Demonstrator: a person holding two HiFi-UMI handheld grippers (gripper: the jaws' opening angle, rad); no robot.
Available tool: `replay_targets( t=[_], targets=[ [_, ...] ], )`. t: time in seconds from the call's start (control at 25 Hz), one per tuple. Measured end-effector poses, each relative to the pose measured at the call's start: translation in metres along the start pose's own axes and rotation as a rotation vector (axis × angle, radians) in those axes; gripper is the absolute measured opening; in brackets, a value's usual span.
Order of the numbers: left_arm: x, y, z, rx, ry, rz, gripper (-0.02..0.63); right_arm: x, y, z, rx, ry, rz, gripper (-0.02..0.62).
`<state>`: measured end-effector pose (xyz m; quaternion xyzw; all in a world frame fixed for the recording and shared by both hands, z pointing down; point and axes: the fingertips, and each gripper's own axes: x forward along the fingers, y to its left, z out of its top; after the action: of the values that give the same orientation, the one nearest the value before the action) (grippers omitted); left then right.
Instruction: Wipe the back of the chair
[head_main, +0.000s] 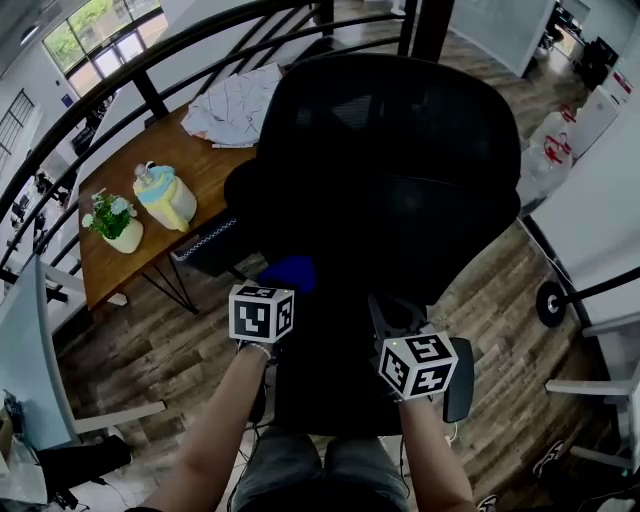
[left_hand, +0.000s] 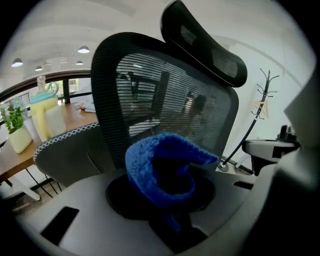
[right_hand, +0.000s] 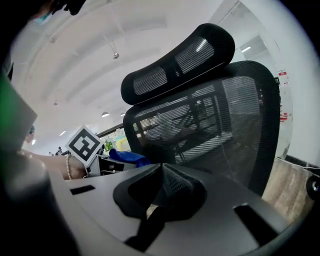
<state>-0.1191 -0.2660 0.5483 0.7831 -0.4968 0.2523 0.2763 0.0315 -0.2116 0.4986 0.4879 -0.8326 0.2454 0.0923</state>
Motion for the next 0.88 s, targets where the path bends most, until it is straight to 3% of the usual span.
replay_targets(
  t=[0.44,0.88],
  targets=[
    [0.058,-0.149,-0.015,0.188,0.092,-0.222,0.126,-0.068,-0.077,-0.011,0.083,-0.06,-0.158,0.029],
    [0.117,-0.274,-0.028,0.235,0.148,-0.386,0.126,-0.112,-0.144,-0.043,0.165,-0.055,-0.254,0.029]
  ],
)
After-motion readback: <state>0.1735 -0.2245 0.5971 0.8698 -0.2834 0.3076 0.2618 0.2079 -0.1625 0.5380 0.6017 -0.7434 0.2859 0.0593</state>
